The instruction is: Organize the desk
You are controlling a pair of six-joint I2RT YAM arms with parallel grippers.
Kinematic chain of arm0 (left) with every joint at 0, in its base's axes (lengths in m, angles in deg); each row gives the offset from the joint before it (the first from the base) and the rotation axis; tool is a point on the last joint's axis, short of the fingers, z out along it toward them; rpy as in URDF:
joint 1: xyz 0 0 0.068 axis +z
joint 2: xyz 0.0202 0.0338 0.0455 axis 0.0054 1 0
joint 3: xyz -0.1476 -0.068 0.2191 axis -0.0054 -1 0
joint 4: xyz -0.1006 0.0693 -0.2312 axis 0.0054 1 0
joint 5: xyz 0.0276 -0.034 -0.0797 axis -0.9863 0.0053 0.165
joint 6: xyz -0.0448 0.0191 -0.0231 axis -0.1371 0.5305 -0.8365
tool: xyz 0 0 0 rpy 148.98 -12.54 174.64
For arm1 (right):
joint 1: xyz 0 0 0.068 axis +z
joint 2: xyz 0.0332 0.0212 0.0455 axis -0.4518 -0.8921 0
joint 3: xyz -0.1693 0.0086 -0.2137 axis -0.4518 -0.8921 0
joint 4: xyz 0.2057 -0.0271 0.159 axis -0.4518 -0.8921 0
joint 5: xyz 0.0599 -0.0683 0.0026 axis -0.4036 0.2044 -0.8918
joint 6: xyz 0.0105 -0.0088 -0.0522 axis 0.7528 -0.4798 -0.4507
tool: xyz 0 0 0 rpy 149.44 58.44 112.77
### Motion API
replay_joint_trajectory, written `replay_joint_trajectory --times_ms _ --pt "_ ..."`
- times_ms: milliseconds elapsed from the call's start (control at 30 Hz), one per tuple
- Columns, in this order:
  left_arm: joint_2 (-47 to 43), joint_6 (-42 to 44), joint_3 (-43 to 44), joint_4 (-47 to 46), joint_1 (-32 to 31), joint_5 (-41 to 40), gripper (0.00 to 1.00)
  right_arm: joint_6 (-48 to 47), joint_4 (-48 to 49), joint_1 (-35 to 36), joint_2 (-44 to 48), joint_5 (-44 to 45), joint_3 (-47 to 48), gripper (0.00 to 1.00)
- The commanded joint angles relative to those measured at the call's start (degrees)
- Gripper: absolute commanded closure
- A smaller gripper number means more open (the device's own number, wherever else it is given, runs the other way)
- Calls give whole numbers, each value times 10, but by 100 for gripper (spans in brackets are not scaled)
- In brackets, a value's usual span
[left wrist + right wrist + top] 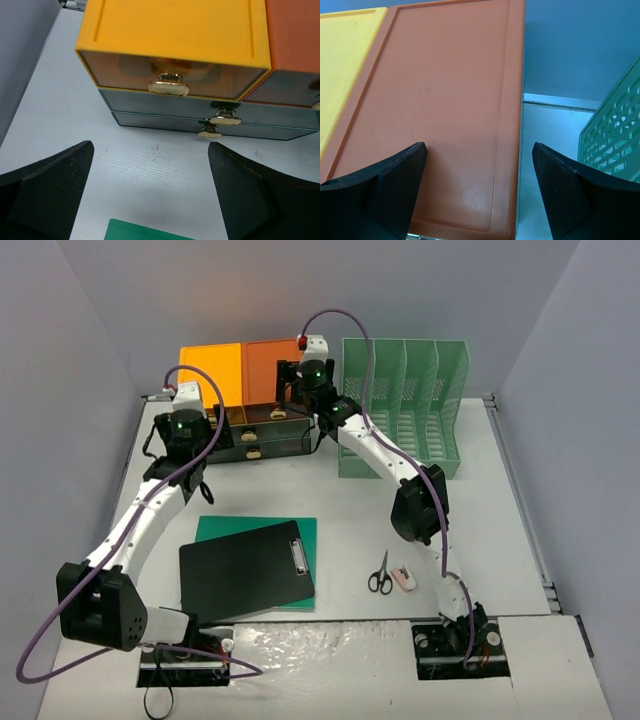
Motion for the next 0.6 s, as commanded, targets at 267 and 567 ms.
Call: replay_joint_trajectory --times_ms 267,567 --pt "76 -68 -131 -252 -39 68 4 19 -9 -5 -1 0 13 17" --pt "167 -41 -98 -353 -68 73 5 18 -10 -5 -18 -10 34 17"
